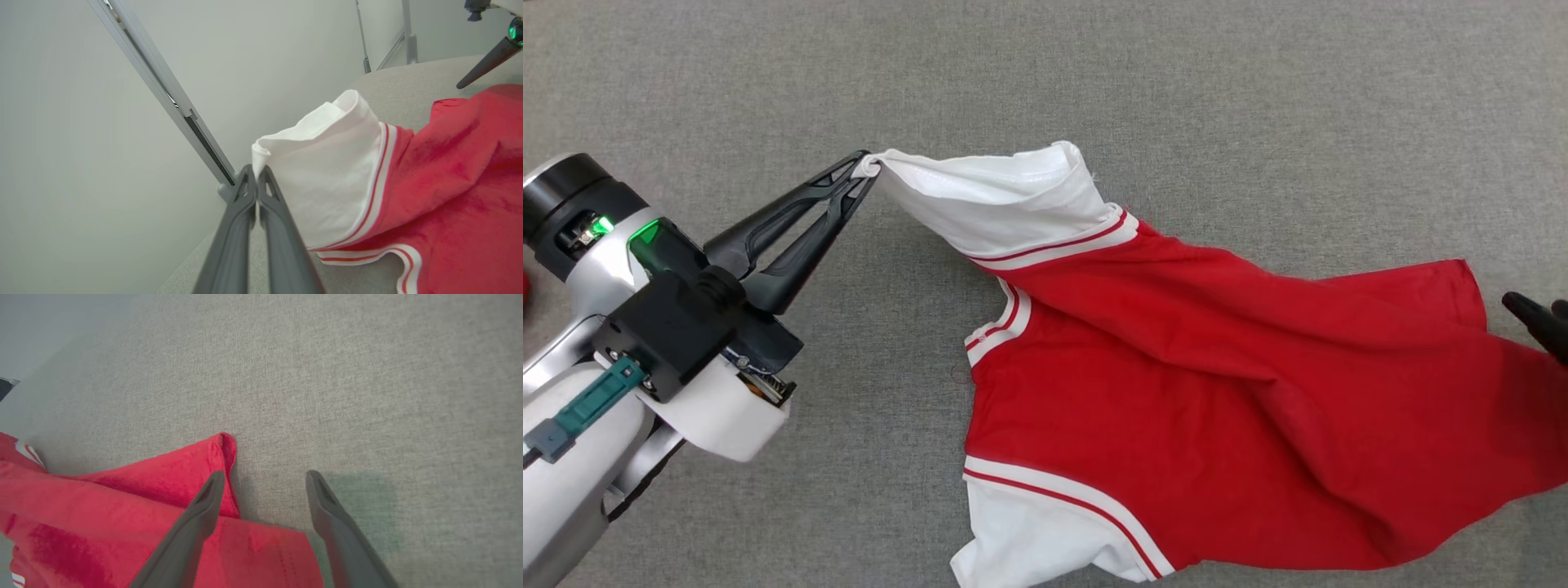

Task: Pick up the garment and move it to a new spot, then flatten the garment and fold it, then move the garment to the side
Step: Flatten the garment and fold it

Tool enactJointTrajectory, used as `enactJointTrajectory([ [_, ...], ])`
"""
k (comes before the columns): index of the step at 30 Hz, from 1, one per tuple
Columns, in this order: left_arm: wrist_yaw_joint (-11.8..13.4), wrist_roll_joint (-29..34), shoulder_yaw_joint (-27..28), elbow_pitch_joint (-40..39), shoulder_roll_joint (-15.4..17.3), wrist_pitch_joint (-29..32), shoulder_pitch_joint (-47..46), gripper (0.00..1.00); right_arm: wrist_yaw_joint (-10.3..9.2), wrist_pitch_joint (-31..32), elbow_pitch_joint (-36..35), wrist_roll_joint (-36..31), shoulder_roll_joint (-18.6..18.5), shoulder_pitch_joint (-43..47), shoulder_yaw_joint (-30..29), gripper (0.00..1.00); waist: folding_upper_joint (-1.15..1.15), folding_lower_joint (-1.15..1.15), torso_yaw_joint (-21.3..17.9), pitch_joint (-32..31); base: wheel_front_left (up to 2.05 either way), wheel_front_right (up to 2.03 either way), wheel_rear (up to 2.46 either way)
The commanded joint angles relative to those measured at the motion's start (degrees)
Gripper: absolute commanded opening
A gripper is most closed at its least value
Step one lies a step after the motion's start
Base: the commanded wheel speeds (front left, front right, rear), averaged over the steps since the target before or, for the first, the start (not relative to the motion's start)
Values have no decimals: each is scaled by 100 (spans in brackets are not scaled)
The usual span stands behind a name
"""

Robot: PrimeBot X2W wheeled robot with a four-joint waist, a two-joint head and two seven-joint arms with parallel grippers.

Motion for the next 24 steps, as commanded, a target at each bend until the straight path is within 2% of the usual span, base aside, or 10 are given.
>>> enactJointTrajectory([
  [1,24,40,28,-16,-12,-24,40,0,-2,67,5,92,63,80,-78,100,0,0,25,29,0,0,0],
  [5,-40,159,20,-11,-81,-24,113,0,-1,400,-247,350,265,191,-427,100,0,0,101,97,0,0,0],
  [10,-107,229,58,78,-192,-25,112,0,-1,619,-615,130,363,51,-397,100,0,0,181,182,0,0,0],
  [15,-199,308,80,139,-300,-25,131,0,-1,775,-681,-551,314,-222,-39,100,0,0,266,260,0,0,0],
  [22,-323,469,55,211,-498,-25,121,0,-2,829,-253,-1392,265,-404,329,100,0,0,455,338,0,0,0],
  [23,-344,494,57,222,-519,-25,134,0,-2,843,-218,-1402,289,-411,354,84,0,0,472,339,0,0,0],
  [24,-356,504,62,230,-538,-25,151,0,-2,832,-200,-1413,312,-413,359,38,0,0,486,336,0,0,0],
])
